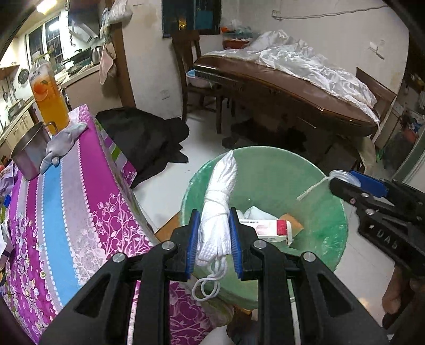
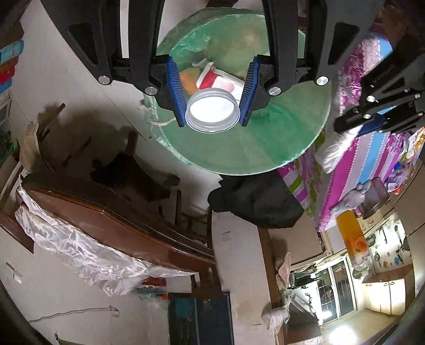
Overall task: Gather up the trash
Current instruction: 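Open both tools to drop the cloth and tub into the bin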
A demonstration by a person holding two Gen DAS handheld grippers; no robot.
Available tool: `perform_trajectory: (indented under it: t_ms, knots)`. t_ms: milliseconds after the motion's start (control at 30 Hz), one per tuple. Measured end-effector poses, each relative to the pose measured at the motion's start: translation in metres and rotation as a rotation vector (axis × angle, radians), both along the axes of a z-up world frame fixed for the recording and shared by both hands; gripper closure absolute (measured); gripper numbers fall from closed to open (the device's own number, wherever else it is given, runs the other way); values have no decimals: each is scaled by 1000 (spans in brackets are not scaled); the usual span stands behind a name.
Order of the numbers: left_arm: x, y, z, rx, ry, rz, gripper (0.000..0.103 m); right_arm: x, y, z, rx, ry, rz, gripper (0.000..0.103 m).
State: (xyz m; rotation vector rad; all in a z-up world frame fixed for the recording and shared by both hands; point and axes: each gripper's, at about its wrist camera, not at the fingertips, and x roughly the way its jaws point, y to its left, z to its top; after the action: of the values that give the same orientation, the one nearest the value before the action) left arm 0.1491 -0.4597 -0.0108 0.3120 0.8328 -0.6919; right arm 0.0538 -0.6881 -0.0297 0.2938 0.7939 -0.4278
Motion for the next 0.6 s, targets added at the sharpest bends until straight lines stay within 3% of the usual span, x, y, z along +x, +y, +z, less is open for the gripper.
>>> perform_trajectory:
  t_ms: [600]
  knots:
    - [5,-12,-5,20,19,4,81,0,-10,-9,12,12,-14,62]
